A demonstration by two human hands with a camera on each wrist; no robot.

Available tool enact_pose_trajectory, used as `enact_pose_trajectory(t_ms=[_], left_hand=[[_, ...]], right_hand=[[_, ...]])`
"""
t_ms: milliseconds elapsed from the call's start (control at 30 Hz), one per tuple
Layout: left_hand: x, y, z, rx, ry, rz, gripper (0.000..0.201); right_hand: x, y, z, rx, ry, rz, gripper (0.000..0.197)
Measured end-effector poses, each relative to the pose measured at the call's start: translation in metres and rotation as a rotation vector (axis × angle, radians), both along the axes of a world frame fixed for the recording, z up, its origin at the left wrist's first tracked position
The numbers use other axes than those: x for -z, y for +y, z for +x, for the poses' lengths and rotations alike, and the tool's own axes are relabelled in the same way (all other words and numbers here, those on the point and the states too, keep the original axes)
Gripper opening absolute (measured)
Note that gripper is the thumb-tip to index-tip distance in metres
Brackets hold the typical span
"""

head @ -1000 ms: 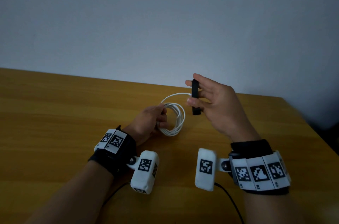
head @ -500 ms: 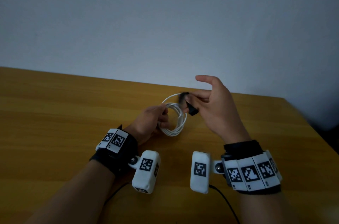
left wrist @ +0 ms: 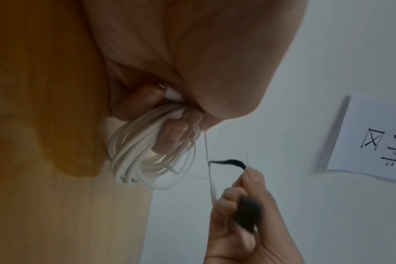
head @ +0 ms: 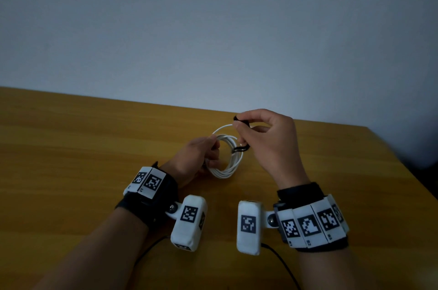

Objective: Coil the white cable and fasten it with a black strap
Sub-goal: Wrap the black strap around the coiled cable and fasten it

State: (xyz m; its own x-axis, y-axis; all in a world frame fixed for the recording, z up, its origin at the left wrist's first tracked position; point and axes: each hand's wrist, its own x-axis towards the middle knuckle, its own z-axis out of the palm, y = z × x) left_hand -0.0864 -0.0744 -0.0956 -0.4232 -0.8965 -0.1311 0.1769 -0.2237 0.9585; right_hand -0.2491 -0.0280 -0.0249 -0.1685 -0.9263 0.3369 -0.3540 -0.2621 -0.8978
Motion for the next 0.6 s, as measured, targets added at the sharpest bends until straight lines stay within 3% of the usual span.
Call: enact_pose_trajectory(t_ms=[133, 300, 600], left_hand=[[-0.001, 0.002, 0.001, 0.024, -0.007, -0.03, 0.031], [0.0, 0.002, 0.001, 0.064, -0.014, -0.088, 0.028], [0.003, 0.001, 0.007, 0.047, 0.15, -0.054, 0.03]], right_hand=[[-0.002, 0.001, 0.007, -0.09, -0.011, 0.088, 0.026], [0.005, -0.002, 0.009, -0.177, -0.008, 0.175, 0.03], [0.012, -0.002, 0.004, -0.213, -0.001, 0.33, 0.04]])
